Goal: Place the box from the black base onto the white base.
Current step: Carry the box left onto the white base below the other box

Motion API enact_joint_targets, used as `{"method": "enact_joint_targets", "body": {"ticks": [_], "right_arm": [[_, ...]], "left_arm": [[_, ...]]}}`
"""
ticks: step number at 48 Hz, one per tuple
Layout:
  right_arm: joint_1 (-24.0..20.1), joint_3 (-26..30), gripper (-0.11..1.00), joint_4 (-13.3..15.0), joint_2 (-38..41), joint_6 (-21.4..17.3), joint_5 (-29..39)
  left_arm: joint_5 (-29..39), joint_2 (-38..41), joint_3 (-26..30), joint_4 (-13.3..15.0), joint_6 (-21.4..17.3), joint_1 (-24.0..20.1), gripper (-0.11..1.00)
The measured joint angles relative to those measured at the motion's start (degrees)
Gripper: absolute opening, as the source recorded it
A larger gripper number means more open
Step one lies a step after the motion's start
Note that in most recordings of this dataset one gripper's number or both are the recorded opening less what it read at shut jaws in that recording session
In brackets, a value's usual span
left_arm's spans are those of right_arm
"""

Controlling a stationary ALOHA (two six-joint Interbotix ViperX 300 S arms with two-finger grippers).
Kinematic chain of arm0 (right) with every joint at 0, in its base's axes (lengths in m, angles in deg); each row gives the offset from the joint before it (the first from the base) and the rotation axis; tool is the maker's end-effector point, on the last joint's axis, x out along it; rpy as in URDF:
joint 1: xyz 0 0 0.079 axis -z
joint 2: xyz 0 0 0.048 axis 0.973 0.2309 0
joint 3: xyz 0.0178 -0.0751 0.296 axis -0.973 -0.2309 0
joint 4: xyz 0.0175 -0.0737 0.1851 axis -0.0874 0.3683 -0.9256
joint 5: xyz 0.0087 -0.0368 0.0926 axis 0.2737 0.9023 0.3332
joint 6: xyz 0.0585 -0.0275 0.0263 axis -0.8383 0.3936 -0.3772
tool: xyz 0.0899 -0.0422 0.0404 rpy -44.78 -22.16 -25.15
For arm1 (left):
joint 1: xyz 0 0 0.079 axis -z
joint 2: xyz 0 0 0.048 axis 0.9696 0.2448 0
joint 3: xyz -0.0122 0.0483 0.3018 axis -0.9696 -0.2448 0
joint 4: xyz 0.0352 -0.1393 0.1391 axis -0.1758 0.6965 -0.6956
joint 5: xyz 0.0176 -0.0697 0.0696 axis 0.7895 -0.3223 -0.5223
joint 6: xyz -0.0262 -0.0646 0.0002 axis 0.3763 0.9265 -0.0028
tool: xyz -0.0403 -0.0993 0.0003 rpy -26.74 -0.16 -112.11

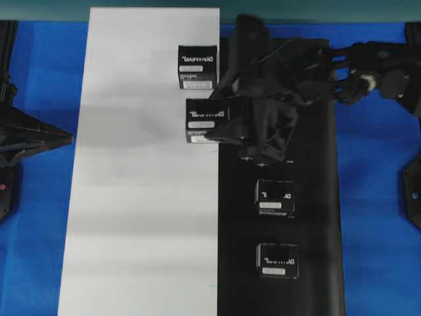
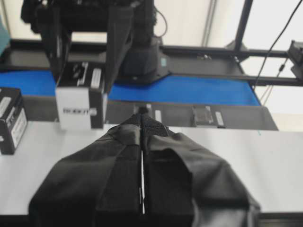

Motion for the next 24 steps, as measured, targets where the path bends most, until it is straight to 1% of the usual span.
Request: {"method": "enact_joint_targets", "body": {"ticks": [24], "right_arm": [[-0.1, 0.8, 0.59, 0.0, 1.8, -0.2, -1.0]], "left_arm": [[0.0, 0.0, 0.0, 0.0, 0.0, 0.0, -0.05]]}}
